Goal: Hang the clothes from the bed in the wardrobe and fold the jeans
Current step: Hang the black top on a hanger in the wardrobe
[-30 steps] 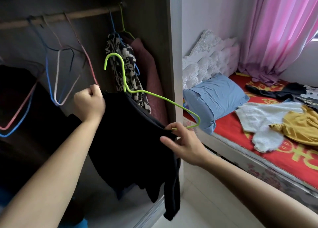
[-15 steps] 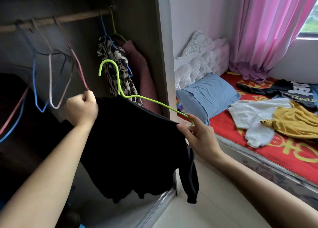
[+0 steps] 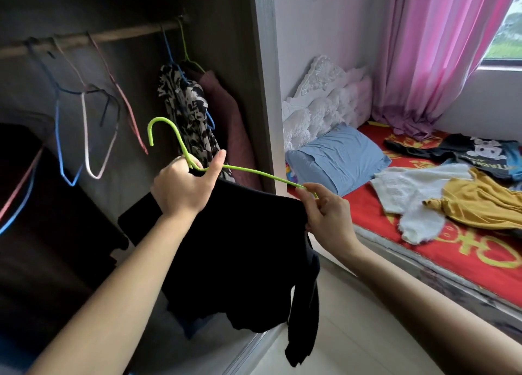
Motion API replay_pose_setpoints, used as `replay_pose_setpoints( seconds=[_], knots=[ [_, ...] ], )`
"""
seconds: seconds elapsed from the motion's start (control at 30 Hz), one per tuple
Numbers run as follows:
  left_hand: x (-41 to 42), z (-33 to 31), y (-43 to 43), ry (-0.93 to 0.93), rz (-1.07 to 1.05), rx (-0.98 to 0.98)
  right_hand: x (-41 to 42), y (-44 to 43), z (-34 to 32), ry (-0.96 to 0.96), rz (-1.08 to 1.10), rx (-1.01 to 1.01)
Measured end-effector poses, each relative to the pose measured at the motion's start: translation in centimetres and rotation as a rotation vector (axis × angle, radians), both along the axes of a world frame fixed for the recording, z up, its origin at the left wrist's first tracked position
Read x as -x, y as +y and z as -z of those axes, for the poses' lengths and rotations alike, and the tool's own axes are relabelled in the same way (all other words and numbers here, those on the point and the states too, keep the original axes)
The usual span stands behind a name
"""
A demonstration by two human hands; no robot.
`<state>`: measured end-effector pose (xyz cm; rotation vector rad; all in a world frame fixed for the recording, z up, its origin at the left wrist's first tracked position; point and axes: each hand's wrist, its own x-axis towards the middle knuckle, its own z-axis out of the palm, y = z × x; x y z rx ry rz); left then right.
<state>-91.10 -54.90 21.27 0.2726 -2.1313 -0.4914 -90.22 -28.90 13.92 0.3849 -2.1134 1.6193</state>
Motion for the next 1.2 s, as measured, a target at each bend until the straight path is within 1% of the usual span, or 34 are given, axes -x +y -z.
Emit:
replay_pose_setpoints(
  seconds=[0.03, 0.1, 0.17, 0.23, 0.33, 0.47, 0.57, 0.63, 0.7, 0.77, 0.83, 0.9, 1.0, 1.07, 1.13, 1.2],
  knots=[
    [0.1, -0.1, 0.1, -0.019, -0.004, -0.030, -0.1, 0.3, 0.1, 0.007, -0.022, -0.021],
    [0.3, -0.3, -0.1, -0.045, 0.018, -0.040, 0.0, 1.2, 0.3, 0.075, -0.052, -0.143],
    [0.5, -0.5, -0.8, -0.061, 0.048, 0.024, 0.0, 2.2, 0.4, 0.165, -0.081, -0.260],
    [0.9, -0.9, -1.7, -0.074, 0.065, 0.073, -0.1, 2.7, 0.6, 0.231, -0.138, -0.317],
    [1.5, -1.1, -3.4, -0.078, 0.063, 0.087, -0.3, 3.1, 1.0, 0.338, -0.201, -0.427],
    [1.3, -1.2, -4.9, -0.093, 0.101, 0.186, -0.2, 3.4, 0.7, 0.334, -0.261, -0.472],
    [0.6, -1.2, -5.6, -0.179, 0.124, 0.358, 0.3, 3.9, 0.3, 0.332, -0.230, -0.551],
    [0.3, -0.9, -5.7, -0.201, 0.152, 0.436, 0.8, 4.3, 0.2, 0.385, -0.213, -0.616],
    [0.1, -0.7, -5.3, -0.205, 0.178, 0.465, 1.1, 4.4, 0.0, 0.444, -0.214, -0.650],
    [0.2, -0.5, -4.4, -0.221, 0.191, 0.461, 1.3, 3.8, -0.3, 0.463, -0.223, -0.675],
    [0.4, -0.4, -3.3, -0.245, 0.200, 0.418, 1.8, 2.7, -1.0, 0.472, -0.230, -0.700],
    [0.6, -0.2, -2.3, -0.280, 0.193, 0.349, 2.3, 1.1, -1.8, 0.463, -0.220, -0.680],
    [0.7, 0.3, -1.0, -0.310, 0.219, 0.211, 3.0, -1.1, -2.7, 0.380, -0.206, -0.591],
    [0.7, 0.7, -0.6, -0.357, 0.255, 0.094, 3.4, -1.9, -3.2, 0.309, -0.261, -0.581],
    [0.5, 1.3, -0.1, -0.434, 0.345, -0.063, 3.9, -2.5, -3.9, 0.225, -0.338, -0.638],
    [0.2, 1.7, 0.6, -0.504, 0.553, -0.283, 4.3, -3.2, -4.6, 0.190, -0.398, -0.754]
  ],
)
